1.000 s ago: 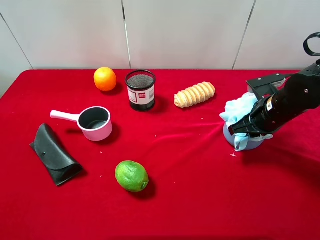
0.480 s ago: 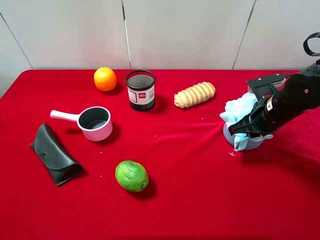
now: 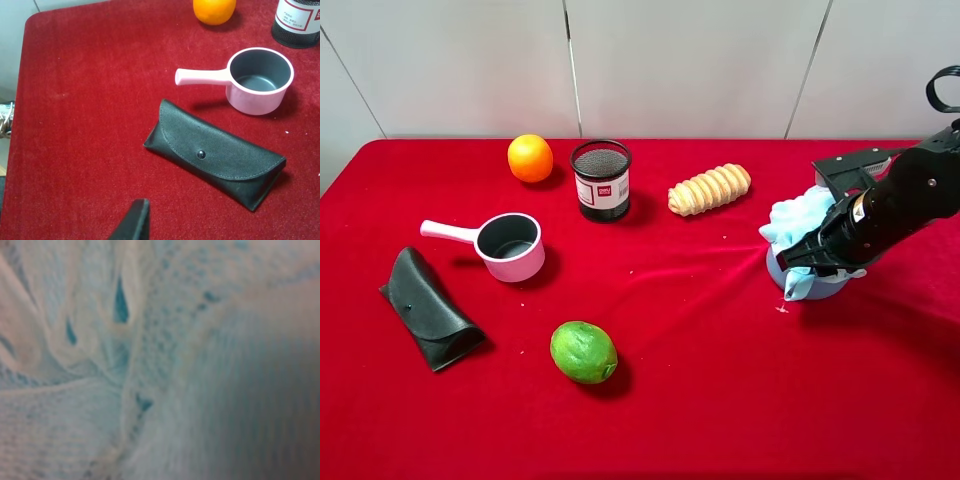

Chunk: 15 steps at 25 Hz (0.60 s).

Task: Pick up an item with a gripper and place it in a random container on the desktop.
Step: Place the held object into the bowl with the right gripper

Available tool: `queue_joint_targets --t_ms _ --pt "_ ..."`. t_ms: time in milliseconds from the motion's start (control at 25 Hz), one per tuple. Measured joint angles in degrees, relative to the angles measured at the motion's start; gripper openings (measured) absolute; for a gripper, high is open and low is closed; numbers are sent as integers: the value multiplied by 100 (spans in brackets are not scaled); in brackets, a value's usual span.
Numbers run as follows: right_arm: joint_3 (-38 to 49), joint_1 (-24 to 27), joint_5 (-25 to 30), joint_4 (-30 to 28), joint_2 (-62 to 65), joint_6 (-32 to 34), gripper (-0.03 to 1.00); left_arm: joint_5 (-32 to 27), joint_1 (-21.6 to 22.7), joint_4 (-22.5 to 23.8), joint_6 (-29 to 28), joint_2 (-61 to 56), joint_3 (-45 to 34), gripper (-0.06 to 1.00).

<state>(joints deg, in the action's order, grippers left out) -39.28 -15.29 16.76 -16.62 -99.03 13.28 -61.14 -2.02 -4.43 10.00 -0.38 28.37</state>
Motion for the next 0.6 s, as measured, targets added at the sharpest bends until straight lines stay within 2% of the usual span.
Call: queue_joint_targets --t_ms 280,600 --pt "5 0 65 7 127 0 31 0 0 0 0 0 0 98" --pt "5 0 465 7 730 0 35 0 0 0 0 0 0 98"
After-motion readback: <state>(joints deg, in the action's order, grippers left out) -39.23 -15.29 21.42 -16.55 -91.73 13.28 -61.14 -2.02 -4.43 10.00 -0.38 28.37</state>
